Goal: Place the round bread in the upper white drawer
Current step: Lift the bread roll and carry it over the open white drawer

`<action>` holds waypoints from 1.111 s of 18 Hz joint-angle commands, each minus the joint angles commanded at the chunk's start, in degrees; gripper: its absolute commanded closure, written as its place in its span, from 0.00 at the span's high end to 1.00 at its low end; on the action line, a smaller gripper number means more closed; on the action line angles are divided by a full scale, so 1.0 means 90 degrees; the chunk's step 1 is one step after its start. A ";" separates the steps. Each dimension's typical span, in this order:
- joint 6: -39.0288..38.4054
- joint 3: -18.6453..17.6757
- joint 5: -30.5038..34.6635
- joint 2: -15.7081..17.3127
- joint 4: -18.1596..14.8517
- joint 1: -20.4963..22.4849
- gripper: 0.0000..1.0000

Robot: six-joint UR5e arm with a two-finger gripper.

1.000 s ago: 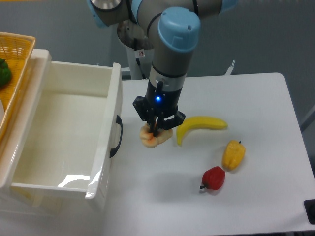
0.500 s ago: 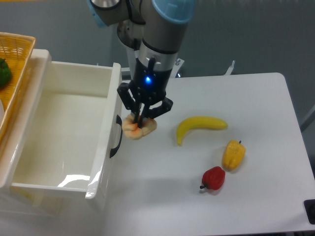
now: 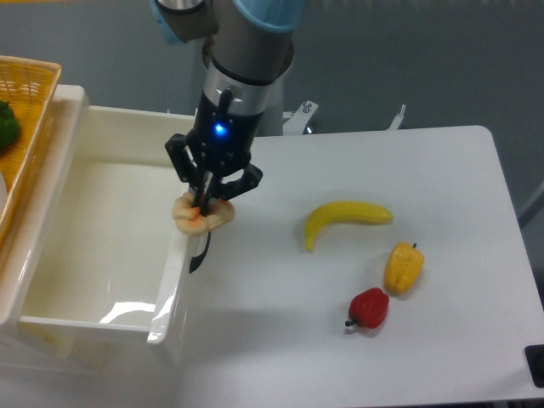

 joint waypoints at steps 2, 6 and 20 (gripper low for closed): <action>0.0000 -0.0019 -0.0059 0.0000 0.0000 -0.0049 0.00; -0.0058 -0.0029 -0.0069 0.0000 0.0000 -0.0234 0.00; -0.0176 -0.0205 -0.0117 -0.0175 0.0010 -0.0733 0.00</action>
